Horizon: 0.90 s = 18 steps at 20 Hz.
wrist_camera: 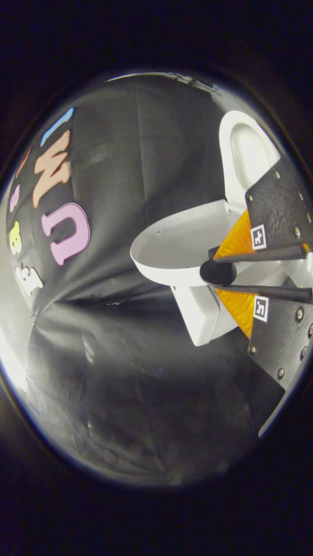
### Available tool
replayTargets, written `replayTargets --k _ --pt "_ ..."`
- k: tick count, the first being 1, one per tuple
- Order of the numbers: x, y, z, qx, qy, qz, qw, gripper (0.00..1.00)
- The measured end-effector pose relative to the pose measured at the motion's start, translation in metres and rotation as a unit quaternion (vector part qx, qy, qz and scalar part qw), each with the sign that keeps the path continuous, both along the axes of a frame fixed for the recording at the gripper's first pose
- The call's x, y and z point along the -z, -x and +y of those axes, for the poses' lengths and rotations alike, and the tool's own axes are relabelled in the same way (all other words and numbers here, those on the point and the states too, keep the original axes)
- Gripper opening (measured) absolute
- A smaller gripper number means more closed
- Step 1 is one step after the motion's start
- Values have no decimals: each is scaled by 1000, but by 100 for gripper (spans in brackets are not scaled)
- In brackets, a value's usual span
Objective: Open the toilet lid.
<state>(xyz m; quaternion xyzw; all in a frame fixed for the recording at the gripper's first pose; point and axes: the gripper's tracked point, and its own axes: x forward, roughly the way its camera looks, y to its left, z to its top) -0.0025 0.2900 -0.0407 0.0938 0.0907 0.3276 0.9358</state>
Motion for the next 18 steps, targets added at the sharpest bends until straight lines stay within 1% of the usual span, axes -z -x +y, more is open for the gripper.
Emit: replayTargets --k 1,2,5,11,16,18 --pt "-1 2 1 -8 -9 10 1000 29" --pt "-1 3 0 -13 -12 15 1000 42" --pt "3 1 -7 -5 3 14 1000 79" --pt "28 6 9 -22 29 35 999 89" --pt "28 12 22 -34 32 30 998 100" --pt "24 13 22 -34 30 27 999 99"
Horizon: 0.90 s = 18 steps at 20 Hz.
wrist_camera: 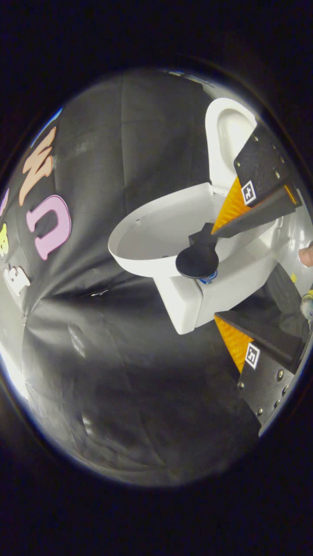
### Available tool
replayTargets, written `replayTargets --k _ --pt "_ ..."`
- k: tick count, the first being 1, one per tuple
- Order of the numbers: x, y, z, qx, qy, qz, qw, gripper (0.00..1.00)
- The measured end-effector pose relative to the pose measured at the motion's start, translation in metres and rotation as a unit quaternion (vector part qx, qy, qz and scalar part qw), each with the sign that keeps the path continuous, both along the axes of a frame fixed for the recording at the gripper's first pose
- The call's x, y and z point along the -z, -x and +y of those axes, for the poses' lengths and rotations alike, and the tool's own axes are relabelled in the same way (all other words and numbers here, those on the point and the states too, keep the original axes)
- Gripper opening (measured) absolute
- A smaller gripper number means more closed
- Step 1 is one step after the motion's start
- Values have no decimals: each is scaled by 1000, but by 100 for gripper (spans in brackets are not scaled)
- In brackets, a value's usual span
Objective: Open the toilet lid.
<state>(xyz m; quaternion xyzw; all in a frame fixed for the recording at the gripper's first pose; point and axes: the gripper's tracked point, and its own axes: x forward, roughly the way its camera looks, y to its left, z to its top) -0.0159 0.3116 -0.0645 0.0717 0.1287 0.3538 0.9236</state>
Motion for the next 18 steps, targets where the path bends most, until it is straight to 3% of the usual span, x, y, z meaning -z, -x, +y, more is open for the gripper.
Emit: replayTargets --k 8,18 --pt "-28 -5 -30 30 -16 -22 999 99" --pt "-24 -1 -93 55 27 -48 997 99"
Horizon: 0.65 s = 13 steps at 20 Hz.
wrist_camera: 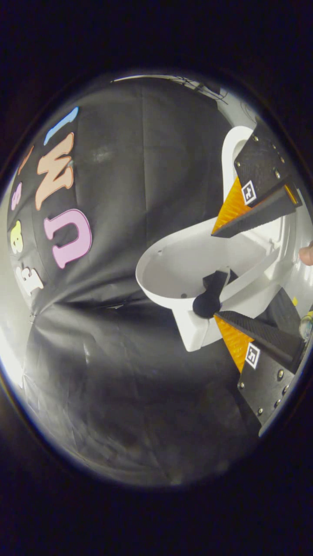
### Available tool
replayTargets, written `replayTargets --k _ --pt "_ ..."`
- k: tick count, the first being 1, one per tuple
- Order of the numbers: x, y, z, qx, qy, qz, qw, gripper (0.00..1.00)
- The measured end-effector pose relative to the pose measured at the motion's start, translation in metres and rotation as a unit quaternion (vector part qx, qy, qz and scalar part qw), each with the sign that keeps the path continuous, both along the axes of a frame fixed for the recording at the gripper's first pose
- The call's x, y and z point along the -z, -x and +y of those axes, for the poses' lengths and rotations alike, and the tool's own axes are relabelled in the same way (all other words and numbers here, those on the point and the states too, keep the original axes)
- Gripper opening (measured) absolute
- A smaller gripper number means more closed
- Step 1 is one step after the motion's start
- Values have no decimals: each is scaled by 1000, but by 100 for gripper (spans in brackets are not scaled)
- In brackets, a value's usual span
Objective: Open the toilet lid.
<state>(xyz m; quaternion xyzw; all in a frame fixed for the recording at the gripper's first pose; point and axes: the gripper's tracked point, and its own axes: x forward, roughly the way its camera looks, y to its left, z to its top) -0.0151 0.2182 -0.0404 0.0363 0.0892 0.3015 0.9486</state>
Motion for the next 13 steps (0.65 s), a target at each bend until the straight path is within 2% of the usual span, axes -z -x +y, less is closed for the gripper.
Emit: replayTargets --k 4,13 --pt "10 -1 -46 21 32 -6 999 99" --pt "-11 -4 -110 60 -4 -8 998 99"
